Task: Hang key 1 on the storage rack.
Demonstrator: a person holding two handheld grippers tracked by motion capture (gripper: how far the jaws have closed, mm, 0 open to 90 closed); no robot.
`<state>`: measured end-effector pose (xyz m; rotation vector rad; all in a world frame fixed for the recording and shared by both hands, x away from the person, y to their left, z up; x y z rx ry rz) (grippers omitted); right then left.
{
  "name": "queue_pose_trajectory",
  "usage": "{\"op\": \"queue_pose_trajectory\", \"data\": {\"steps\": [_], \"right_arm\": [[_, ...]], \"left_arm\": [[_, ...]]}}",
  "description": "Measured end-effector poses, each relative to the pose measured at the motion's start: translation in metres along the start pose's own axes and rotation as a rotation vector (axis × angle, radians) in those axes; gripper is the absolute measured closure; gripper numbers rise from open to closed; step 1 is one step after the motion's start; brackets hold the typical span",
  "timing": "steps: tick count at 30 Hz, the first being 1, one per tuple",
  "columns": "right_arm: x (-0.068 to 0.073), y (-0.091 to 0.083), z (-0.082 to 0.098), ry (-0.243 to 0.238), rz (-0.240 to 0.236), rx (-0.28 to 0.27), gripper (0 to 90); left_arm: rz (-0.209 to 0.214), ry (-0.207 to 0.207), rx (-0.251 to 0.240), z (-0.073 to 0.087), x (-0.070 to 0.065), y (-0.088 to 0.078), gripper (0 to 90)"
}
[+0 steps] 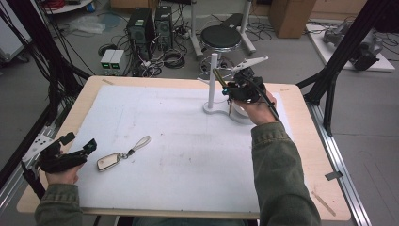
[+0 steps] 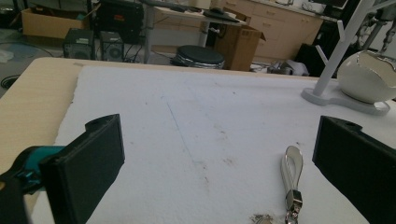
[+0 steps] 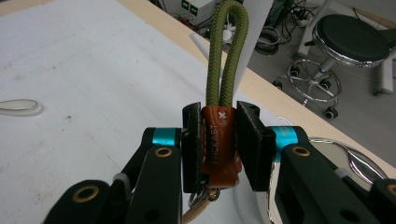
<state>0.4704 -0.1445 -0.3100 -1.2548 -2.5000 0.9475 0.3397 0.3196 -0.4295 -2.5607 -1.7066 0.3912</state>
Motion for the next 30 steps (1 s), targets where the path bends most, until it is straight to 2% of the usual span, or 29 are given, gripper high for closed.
{"op": "queue_pose_trajectory", "data": {"steps": [13, 18, 30], "right_arm": [[-0.002, 0.013, 0.001, -0.01, 0.027, 0.02, 71.9], [0.004, 0.019, 0.001, -0.04, 0.035, 0.037, 72.0], [0.008, 0.038, 0.004, -0.039, 0.05, 0.083, 72.1]], "left_arm": [[-0.003, -0.001, -0.002, 0.0, 0.001, -0.001, 2.6], [-0.002, -0.001, -0.001, 0.0, 0.001, 0.0, 2.6], [-0.002, -0.003, -0.003, 0.0, 0.001, -0.001, 2.6]]}}
Point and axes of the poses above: each handheld gripper's, and its own axes: y roughly forward along the jaws, z roughly out of its underside, x roughly to its left, the point moved 8 cm from there along y, roughly forward along the jaws, and after that the axes turned 1 degree about y, right-handed, at the moved point
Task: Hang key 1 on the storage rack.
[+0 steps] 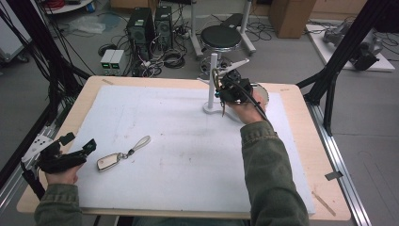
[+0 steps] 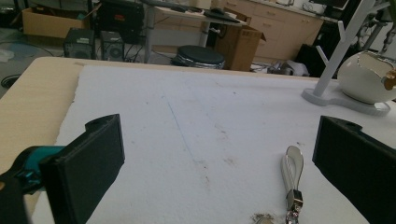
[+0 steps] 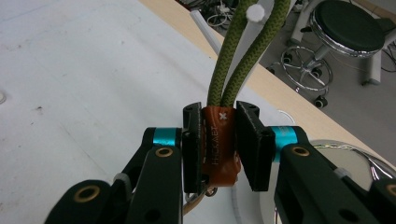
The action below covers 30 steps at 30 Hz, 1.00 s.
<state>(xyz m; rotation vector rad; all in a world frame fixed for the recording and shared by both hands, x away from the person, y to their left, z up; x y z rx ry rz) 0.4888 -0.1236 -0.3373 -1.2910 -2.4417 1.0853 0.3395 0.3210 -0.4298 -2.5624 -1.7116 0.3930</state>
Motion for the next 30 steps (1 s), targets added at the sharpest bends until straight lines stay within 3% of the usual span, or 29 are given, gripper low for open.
{"op": "queue_pose_trajectory", "data": {"steps": [20, 26, 30], "right_arm": [[0.0, 0.025, 0.001, 0.029, 0.003, 0.013, 70.2], [0.001, 0.029, 0.006, 0.104, -0.051, 0.008, 61.7], [0.001, 0.029, 0.008, 0.114, -0.061, 0.006, 57.1]], "left_arm": [[-0.003, -0.003, 0.0, 0.0, 0.001, -0.001, 2.6], [-0.002, -0.002, -0.001, 0.0, 0.002, -0.002, 2.6], [-0.002, -0.002, -0.001, 0.0, 0.001, -0.002, 2.6]]}}
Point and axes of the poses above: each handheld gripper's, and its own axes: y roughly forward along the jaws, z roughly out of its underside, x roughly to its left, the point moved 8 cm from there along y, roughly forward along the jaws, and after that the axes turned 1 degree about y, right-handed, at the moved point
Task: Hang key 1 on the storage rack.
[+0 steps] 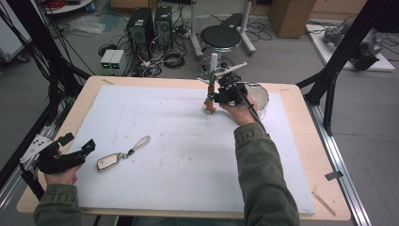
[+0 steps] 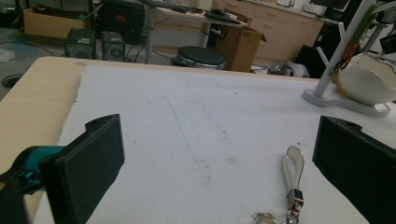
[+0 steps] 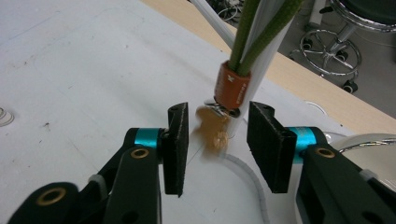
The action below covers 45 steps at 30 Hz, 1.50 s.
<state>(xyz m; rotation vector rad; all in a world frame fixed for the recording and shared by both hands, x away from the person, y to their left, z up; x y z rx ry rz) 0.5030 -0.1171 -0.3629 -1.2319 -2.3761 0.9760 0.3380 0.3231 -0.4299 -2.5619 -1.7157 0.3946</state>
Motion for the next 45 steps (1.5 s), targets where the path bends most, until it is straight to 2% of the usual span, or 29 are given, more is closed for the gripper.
{"op": "queue_pose_trajectory", "data": {"steps": [4, 15, 17, 22, 28, 30, 40, 45], "right_arm": [[-0.002, -0.005, -0.002, 0.031, -0.009, -0.02, 49.2], [-0.01, -0.018, -0.004, 0.097, 0.006, -0.064, 21.2], [-0.01, -0.02, -0.004, 0.115, -0.006, -0.067, 16.2], [-0.008, -0.024, -0.005, 0.124, -0.037, -0.079, 1.3], [-0.003, -0.03, -0.006, 0.113, -0.063, -0.096, 1.3], [0.0, -0.033, -0.005, 0.122, -0.072, -0.118, 1.3], [0.003, -0.036, 0.016, 0.138, -0.085, -0.127, 1.4], [0.0, -0.037, 0.026, 0.148, -0.074, -0.127, 1.4]], "left_arm": [[0.0, -0.001, 0.0, 0.0, 0.0, 0.0, 2.6], [0.001, 0.0, 0.0, 0.0, 0.0, 0.0, 2.6], [0.001, 0.0, 0.0, 0.0, 0.0, 0.0, 2.6], [0.001, -0.001, 0.0, 0.0, 0.0, 0.0, 2.6], [0.001, -0.001, 0.0, 0.0, 0.0, 0.0, 2.6], [0.001, -0.001, 0.0, 0.0, 0.0, 0.0, 2.6], [0.004, -0.001, 0.001, 0.0, -0.001, 0.001, 2.6], [0.003, 0.0, 0.005, 0.0, -0.001, 0.001, 2.6]]}}
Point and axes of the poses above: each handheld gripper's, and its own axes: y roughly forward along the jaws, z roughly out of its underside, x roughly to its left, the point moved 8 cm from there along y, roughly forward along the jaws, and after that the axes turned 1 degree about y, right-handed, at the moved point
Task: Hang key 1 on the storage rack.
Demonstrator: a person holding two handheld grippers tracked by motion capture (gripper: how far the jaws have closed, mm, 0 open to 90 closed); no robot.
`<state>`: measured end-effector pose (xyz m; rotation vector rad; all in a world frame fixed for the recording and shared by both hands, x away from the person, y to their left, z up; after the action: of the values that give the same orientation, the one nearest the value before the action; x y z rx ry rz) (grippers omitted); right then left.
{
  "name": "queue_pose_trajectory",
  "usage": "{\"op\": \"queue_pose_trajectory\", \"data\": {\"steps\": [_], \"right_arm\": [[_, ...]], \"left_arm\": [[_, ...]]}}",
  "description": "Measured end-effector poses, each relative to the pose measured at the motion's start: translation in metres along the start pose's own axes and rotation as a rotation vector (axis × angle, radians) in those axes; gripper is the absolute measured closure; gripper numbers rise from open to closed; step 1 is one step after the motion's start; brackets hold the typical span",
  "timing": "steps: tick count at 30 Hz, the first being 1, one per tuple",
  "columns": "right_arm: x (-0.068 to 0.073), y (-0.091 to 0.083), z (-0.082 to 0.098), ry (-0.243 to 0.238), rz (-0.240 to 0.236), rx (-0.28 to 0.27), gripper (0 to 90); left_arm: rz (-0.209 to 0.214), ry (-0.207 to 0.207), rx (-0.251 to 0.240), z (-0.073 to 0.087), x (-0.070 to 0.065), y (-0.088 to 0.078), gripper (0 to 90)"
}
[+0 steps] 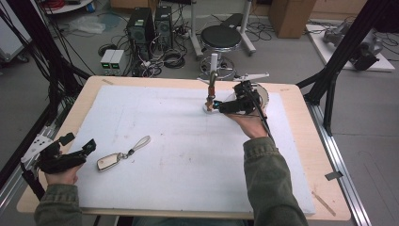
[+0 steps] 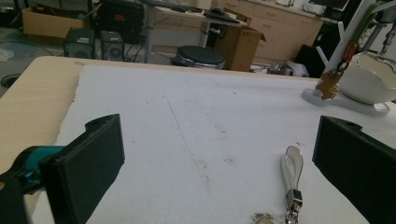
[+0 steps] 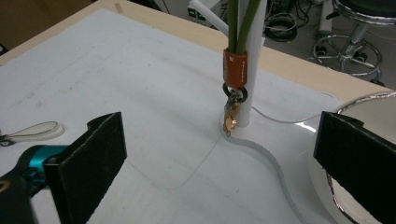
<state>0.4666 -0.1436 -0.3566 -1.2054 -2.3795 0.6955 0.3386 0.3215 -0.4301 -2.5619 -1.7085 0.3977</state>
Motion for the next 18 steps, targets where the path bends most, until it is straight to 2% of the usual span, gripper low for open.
{"op": "queue_pose_trajectory", "data": {"steps": [6, 18], "right_arm": [[-0.007, -0.003, 0.013, 0.033, 0.001, -0.003, 1.4], [-0.012, -0.011, 0.031, 0.043, 0.014, -0.008, 1.4]], "left_arm": [[0.0, -0.001, -0.001, 0.0, 0.0, 0.0, 2.6], [-0.002, -0.002, 0.0, 0.0, 0.0, 0.0, 2.6]]}}
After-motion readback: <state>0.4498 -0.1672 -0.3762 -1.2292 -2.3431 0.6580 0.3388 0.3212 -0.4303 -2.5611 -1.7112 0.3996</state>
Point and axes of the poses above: each handheld gripper's, and its own axes: y roughly forward along the jaws, z roughly out of its underside, x roughly to its left, the point moved 8 cm from there along y, roughly forward along the jaws, and after that the axes turned 1 degree about y, right-handed, at the moved point
